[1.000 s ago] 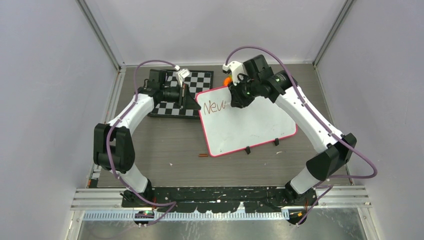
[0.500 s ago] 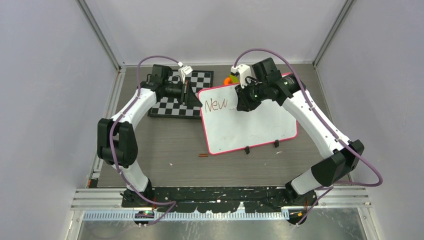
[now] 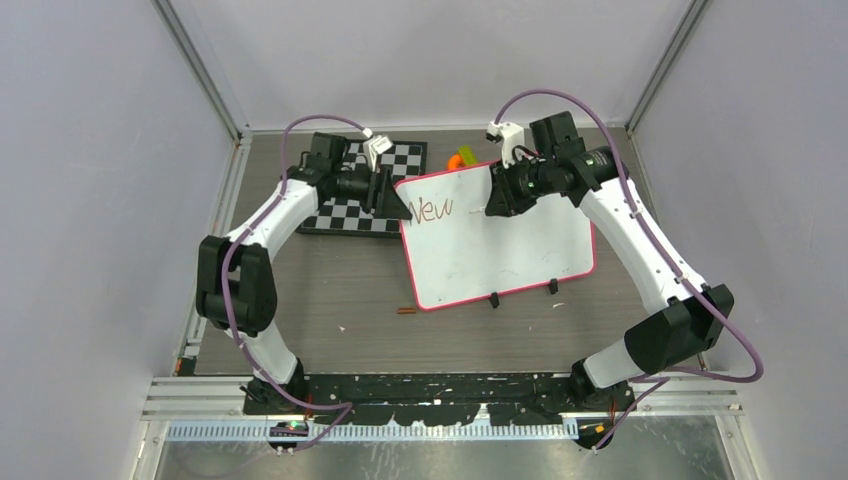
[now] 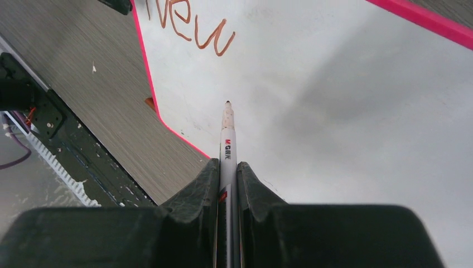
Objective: Write a sentence on the whiteboard
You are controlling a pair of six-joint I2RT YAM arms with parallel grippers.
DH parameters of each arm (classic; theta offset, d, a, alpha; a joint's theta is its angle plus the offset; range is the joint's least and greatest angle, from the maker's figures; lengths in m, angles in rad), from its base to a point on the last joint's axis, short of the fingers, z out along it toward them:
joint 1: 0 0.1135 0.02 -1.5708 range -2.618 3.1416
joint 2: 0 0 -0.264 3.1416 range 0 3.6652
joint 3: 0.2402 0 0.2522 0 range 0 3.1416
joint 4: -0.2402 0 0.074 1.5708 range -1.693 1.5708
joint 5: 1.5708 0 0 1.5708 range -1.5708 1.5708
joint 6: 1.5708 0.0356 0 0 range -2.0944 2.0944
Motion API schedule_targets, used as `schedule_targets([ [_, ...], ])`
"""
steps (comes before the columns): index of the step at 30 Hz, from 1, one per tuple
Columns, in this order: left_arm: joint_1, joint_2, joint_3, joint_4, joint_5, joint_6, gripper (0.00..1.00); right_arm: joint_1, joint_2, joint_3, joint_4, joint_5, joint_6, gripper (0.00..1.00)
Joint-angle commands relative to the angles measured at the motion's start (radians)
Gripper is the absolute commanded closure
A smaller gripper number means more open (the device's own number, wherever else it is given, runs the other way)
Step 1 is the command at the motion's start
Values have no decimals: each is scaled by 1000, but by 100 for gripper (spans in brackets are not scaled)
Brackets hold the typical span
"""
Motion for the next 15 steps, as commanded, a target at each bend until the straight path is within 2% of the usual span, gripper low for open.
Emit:
schedule_targets([
  [1,-18,-16,2,40,32,1,54,-5,-52,-15,79,-32,31,100],
  [3,-18,-11,4,40,31,1,58,-5,-54,-26,93,-16,36,100],
  [7,-18,0,6,45,16,1,73,-5,-39,-22,110,44,43,100],
  [15,-18,7,10,39,-1,4,86,-4,-19,-22,127,95,45,100],
])
